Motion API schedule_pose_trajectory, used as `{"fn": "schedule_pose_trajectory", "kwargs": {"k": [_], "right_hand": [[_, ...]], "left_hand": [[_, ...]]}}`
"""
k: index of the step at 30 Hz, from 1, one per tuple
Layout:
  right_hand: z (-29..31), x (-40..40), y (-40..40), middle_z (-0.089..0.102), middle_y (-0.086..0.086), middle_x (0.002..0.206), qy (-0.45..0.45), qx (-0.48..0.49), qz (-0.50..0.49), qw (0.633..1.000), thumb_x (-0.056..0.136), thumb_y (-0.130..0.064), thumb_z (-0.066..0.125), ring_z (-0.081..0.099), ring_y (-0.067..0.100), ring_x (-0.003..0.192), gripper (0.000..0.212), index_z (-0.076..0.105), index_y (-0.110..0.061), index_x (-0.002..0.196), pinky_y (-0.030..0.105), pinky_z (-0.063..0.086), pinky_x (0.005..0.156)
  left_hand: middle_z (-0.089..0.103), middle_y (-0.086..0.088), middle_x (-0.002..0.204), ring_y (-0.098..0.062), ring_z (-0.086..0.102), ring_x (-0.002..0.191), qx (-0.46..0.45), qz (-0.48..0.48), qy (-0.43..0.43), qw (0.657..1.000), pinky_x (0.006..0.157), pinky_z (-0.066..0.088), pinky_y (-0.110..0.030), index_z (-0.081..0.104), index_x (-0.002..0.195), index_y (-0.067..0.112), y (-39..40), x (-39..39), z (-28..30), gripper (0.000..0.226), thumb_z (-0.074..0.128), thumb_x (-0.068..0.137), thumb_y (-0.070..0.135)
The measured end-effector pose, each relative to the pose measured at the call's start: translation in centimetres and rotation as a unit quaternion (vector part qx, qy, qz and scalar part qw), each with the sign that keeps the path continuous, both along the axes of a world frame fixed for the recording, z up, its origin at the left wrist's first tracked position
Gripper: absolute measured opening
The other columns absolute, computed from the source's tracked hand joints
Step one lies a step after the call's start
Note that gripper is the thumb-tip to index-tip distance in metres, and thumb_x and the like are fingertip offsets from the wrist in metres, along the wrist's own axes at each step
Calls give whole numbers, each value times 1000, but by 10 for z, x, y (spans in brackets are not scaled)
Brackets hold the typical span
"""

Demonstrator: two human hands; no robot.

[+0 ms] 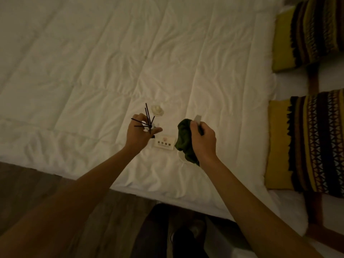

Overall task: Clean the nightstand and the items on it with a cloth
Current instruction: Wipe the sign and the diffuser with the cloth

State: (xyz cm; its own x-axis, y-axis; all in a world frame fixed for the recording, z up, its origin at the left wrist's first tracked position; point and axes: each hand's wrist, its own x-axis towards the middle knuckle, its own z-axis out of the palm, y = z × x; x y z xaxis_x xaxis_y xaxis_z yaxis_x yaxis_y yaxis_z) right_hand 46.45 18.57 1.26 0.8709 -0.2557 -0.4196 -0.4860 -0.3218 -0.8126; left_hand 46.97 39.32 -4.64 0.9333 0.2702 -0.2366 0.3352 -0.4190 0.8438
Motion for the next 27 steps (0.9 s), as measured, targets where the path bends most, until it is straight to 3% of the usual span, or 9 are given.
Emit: {"fn": "schedule_pose_trajectory", "kwargs": {"k": [3,6,8,9,12,16,20,23,27], "right_hand": [[-40,-4,8,69,0,80,22,1,11,1000,100,-44,54,66,13,74,35,64,-16,83,24,52,67],[-70,-3,19,66,-4,77,28,-8,36,999,101,-42,53,62,8,70,32,61,-21,78,21,47,66],[-89,2,27,66,-4,79,31,-12,44,998,101,-42,53,63,9,73,31,61,-22,79,24,50,69],[-95,4,30,67,-3,81,32,-8,46,998,101,-43,53,65,10,76,32,62,-21,80,26,53,71],[-115,9,36,70,3,86,36,2,46,998,101,-45,52,68,19,83,37,65,-14,86,38,60,80],[-124,7,42,69,3,83,36,8,38,999,100,-46,52,68,22,83,38,63,-14,83,45,60,83],[-116,5,46,69,4,84,36,15,42,998,100,-46,52,68,21,84,37,65,-14,86,45,60,85],[-103,7,47,70,7,85,27,25,46,998,100,-45,52,69,24,85,38,66,-12,87,46,60,85],[-75,7,47,68,3,82,5,34,53,998,99,-48,52,66,17,79,37,64,-17,82,40,60,81]], "left_hand": [[57,-18,95,-24,58,79,53,19,29,998,61,47,-31,54,85,4,17,-7,-51,47,92,66,26],[52,-14,99,-27,59,80,49,36,45,997,63,55,-34,53,88,2,27,-16,-88,47,91,68,21],[48,-9,97,-19,51,78,78,42,35,995,60,45,-14,52,88,3,34,-18,-109,46,90,69,22],[48,-11,97,-16,48,78,90,39,31,995,58,38,-12,53,88,3,36,-18,-115,45,89,70,22],[53,-21,100,-16,45,83,110,27,25,993,66,36,-22,57,93,-3,42,-21,-140,40,86,75,19],[54,-25,102,-29,50,92,101,13,18,995,75,44,-36,58,98,-5,44,-29,-162,39,83,78,17],[54,-22,102,-14,41,86,102,28,57,993,68,31,-20,56,99,-3,51,-38,-167,47,87,73,20],[54,-20,110,-9,42,86,104,34,64,992,71,34,-14,58,107,1,55,-45,-157,56,91,68,21],[37,-16,130,-26,54,101,55,23,133,989,89,53,-36,47,129,9,61,-55,-127,80,93,64,18]]}}
